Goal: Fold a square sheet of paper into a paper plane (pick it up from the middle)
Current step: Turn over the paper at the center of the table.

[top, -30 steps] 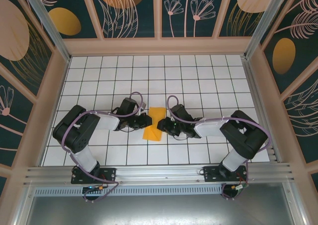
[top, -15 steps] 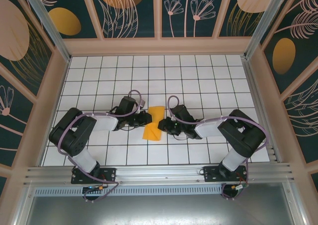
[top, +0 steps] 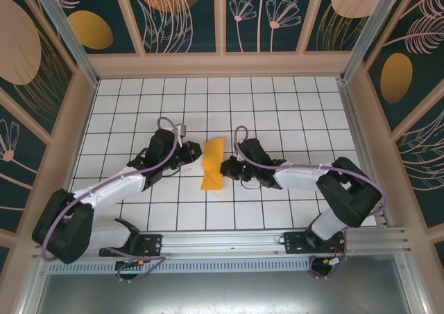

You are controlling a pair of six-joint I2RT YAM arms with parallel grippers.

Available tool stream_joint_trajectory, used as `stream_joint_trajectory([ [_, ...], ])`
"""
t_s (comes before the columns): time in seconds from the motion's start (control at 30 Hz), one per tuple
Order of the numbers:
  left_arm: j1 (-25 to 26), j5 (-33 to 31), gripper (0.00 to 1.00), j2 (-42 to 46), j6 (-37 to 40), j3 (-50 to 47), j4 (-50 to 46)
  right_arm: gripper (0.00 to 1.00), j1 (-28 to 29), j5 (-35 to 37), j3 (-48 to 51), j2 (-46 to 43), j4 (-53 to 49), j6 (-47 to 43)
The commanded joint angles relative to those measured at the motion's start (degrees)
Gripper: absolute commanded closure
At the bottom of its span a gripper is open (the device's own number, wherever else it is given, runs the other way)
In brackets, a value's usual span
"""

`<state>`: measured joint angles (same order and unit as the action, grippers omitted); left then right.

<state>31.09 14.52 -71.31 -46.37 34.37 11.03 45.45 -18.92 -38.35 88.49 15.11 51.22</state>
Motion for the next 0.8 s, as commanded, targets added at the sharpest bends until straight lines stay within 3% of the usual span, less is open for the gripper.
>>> stream_joint_trajectory([
  [0.0, 0.19, -6.64, 0.88, 4.19, 0.14, -0.88, -4.26, 1.0, -0.36, 4.03, -5.92, -3.35, -11.44, -4.85],
  [0.1, 0.11, -10.01, 0.87, 8.09, 0.22, -1.3, -5.79, 0.99, -0.36, 12.15, -13.37, -5.21, -27.85, -9.61],
  [0.27, 0.14, -16.4, 0.84, 15.09, -0.71, -3.31, -6.71, 0.96, 0.37, 37.24, -29.03, -2.95, -58.82, -11.82],
  [0.43, 0.11, -25.49, 0.8, 22.41, -3.46, -6.21, -9.44, 0.98, 4.91, 56.31, -39.32, 5.08, -76.93, -7.46],
  [0.6, 0.13, -33.33, 0.79, 29.54, -5.35, -8.11, -13.28, 0.98, 8.94, 57.76, -44.81, 15.4, -79.81, -6.92],
  [0.77, 0.15, -41.56, 0.79, 38.69, -7.73, -9.73, -18.08, 0.97, 13.4, 51.28, -52.4, 26.79, -75.95, -9.26],
])
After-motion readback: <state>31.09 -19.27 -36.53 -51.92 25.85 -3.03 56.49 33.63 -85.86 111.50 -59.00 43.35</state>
